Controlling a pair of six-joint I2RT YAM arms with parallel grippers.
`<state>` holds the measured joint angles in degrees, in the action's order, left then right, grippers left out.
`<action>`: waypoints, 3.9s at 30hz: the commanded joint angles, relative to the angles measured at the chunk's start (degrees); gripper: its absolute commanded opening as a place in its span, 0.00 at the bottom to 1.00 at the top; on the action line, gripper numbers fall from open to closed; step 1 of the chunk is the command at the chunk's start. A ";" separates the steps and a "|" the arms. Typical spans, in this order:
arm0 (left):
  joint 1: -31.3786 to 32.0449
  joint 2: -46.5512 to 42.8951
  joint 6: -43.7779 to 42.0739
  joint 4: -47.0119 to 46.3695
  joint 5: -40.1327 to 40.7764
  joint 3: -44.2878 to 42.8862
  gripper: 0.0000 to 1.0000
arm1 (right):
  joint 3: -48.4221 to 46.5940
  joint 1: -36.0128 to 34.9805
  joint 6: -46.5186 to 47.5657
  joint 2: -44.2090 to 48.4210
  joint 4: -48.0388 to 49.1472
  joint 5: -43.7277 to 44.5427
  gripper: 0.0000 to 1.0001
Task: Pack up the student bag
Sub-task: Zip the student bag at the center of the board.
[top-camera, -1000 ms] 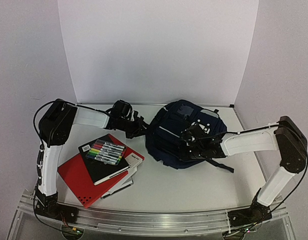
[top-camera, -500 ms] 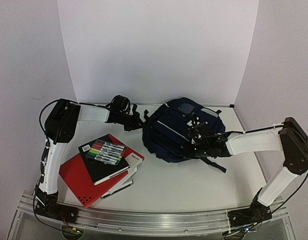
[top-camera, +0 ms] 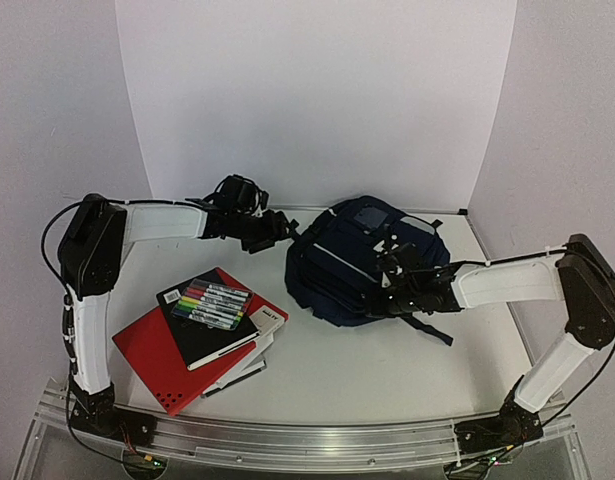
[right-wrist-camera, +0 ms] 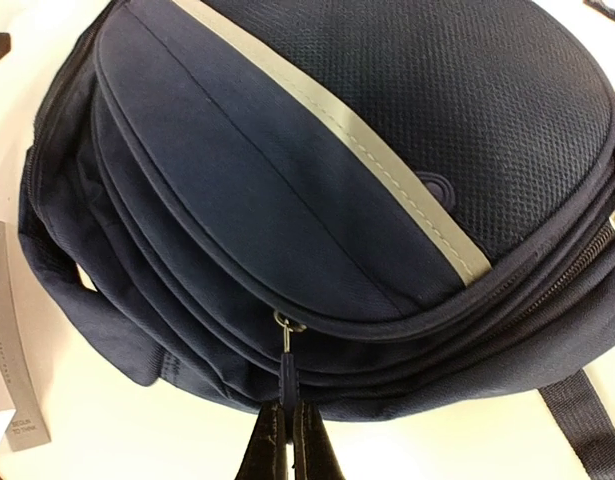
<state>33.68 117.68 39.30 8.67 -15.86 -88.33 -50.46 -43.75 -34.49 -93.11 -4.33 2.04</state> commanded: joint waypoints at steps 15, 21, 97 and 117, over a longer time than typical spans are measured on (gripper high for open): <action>19.59 -5.82 13.70 13.85 11.99 0.66 0.74 | -3.66 -0.02 1.19 -1.31 1.52 -0.23 0.00; 19.52 -3.60 14.54 14.45 10.35 0.51 0.75 | -3.75 -0.03 1.21 -1.19 1.61 -0.25 0.00; -7.11 -9.19 -7.22 5.46 -11.73 2.29 0.00 | -19.85 4.63 26.09 -12.50 3.80 -13.89 0.56; -7.07 -9.31 -7.56 7.03 -11.75 0.99 0.00 | -28.78 4.64 29.56 -24.25 2.48 -11.70 0.55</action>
<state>26.46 113.32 32.95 19.07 -25.55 -84.93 -75.86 -39.13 -6.89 -115.40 -2.05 -10.52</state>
